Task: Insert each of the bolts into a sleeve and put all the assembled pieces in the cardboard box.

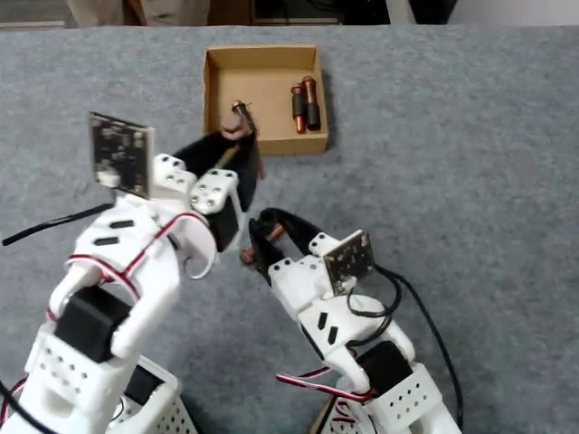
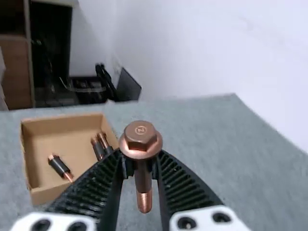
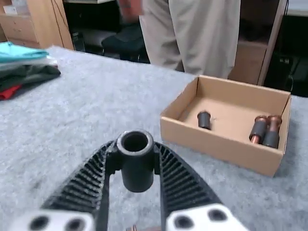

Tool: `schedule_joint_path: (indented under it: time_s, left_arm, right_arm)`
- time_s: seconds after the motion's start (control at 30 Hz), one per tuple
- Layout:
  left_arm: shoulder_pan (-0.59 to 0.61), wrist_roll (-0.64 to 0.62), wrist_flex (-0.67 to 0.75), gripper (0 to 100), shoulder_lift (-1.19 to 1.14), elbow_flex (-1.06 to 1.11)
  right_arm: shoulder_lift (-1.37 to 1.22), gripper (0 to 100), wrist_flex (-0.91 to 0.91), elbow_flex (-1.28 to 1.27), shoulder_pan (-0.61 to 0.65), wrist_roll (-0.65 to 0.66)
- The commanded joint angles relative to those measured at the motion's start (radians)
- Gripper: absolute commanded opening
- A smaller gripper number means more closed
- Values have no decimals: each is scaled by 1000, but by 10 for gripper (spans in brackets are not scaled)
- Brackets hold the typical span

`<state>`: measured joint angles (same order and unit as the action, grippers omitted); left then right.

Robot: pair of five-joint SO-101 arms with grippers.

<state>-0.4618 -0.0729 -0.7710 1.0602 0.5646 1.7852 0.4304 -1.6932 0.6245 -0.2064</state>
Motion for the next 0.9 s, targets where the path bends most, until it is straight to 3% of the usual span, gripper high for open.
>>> schedule_joint_path:
  time_s: [0.0,0.13,0.3,0.73,0.87]
  left_arm:
    - [-44,60,-6,19,19,0]
    - [-98,173,-71,19,21,-11]
    - [-158,216,-172,19,21,-2]
    - [-157,215,-167,19,21,91]
    - [-129,212,-89,19,21,141]
  right_arm:
    - [13,2,32,-1,10,-6]
    - [13,2,117,-1,10,57]
    - [15,2,149,-1,10,121]
    - [15,2,155,-1,10,120]
    - [15,2,155,-1,10,120]
